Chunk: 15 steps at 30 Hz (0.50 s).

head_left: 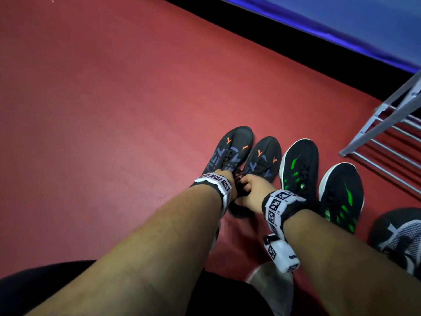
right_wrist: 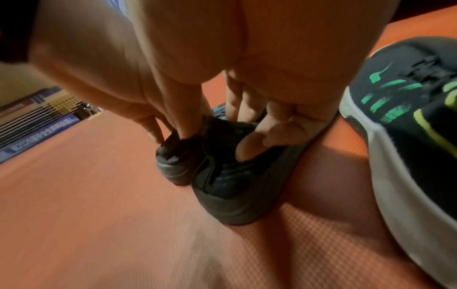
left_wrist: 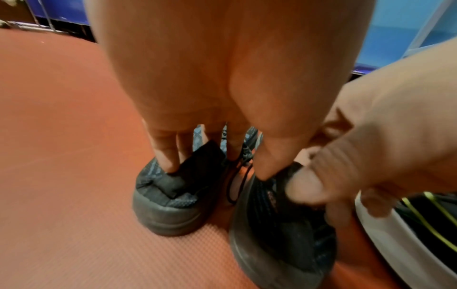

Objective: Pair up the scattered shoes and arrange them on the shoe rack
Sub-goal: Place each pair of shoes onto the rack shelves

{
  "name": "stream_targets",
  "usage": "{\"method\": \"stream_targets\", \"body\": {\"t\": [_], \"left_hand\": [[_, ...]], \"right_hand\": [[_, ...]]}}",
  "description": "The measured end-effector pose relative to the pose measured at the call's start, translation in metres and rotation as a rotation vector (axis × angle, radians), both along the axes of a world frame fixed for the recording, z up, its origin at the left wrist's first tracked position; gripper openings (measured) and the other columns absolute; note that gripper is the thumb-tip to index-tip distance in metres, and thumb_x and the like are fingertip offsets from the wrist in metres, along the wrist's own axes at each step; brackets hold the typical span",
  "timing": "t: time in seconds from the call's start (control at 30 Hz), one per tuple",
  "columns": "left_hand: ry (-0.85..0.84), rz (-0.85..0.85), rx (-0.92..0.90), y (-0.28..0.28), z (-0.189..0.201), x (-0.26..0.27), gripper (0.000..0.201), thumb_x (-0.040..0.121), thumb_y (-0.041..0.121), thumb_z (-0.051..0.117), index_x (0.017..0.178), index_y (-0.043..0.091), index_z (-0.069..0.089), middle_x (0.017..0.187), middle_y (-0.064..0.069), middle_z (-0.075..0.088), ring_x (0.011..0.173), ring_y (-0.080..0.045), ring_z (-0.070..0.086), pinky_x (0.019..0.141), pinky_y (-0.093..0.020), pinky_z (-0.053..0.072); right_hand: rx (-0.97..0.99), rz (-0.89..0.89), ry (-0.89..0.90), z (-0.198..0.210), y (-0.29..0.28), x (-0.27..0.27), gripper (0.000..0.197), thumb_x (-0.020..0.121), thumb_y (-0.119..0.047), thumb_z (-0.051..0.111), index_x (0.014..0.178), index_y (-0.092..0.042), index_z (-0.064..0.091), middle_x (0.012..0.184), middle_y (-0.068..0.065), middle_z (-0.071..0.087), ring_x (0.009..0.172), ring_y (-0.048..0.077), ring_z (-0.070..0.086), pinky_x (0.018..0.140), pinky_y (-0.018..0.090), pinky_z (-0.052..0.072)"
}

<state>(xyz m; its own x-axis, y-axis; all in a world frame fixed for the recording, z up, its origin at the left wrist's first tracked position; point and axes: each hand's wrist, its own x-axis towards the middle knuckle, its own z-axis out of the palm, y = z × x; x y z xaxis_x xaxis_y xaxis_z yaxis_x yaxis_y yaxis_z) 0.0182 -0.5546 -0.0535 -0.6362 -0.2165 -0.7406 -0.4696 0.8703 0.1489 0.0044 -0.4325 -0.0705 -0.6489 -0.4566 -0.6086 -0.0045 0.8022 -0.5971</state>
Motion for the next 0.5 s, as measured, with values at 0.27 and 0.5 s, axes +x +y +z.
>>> {"method": "stream_targets", "body": {"t": [0.27,0.5], "left_hand": [[0.017,-0.009,-0.012,-0.003,0.016,0.009,0.013,0.084,0.019,0.067,0.09,0.01,0.061,0.087,-0.01,0.061,0.088,-0.03,0.066,0.07,-0.034,0.049],[0.144,0.048,-0.029,-0.004,0.031,0.006,0.005,0.083,0.002,0.058,0.087,0.005,0.056,0.099,-0.019,0.063,0.084,-0.037,0.062,0.069,-0.037,0.049]], "right_hand": [[0.298,0.125,0.129,0.001,-0.007,0.014,0.018,0.074,-0.023,0.069,0.07,-0.022,0.051,0.07,-0.004,0.054,0.067,0.021,0.054,0.065,0.024,0.04],[0.232,0.032,0.084,0.023,0.001,0.001,0.022,0.08,-0.005,0.061,0.093,-0.021,0.069,0.106,0.001,0.066,0.084,0.023,0.06,0.072,0.02,0.043]]}}
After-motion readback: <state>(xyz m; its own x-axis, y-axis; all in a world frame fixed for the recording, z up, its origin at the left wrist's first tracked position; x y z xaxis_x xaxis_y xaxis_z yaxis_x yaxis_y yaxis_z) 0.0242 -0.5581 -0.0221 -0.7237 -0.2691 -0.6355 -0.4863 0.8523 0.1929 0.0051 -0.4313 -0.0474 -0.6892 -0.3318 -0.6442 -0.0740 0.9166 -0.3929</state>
